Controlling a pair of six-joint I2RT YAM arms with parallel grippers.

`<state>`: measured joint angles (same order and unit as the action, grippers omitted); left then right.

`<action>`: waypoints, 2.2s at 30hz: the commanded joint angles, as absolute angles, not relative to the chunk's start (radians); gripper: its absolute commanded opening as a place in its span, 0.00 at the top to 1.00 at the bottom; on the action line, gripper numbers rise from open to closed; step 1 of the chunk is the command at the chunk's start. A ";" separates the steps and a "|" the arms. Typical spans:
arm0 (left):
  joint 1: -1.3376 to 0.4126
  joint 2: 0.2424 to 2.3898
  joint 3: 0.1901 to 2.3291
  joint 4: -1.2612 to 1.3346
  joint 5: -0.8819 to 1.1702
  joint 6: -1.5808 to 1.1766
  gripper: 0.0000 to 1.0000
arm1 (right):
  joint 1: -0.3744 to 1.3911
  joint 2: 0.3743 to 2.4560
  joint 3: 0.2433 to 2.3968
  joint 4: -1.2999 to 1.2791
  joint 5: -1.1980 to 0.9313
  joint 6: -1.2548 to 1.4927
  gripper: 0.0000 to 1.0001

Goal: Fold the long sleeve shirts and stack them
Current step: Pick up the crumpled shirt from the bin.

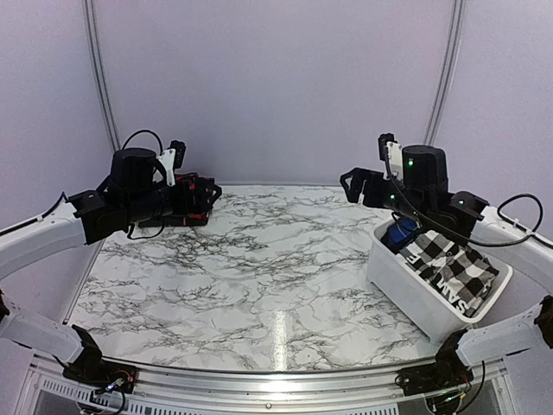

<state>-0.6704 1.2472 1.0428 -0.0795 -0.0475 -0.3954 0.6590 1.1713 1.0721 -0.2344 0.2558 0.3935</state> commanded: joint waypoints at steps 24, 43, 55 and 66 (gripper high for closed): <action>-0.670 1.265 1.072 -0.087 -0.056 -0.376 0.01 | 0.514 1.171 1.122 -0.500 0.351 0.489 0.01; -0.670 1.277 1.077 -0.090 -0.040 -0.366 0.01 | 0.164 0.921 0.819 -0.719 0.345 0.701 0.13; -0.670 1.281 1.071 -0.090 -0.043 -0.373 0.01 | 0.078 0.978 0.700 -0.688 0.278 0.801 0.34; -0.670 1.272 1.071 -0.090 -0.045 -0.369 0.01 | 0.078 0.976 0.783 -0.665 0.280 0.753 1.00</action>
<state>-0.6704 1.2755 1.0500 -0.0837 -0.0502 -0.3775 0.0811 0.9783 0.7029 -0.6754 0.3115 0.7799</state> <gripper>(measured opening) 0.989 0.010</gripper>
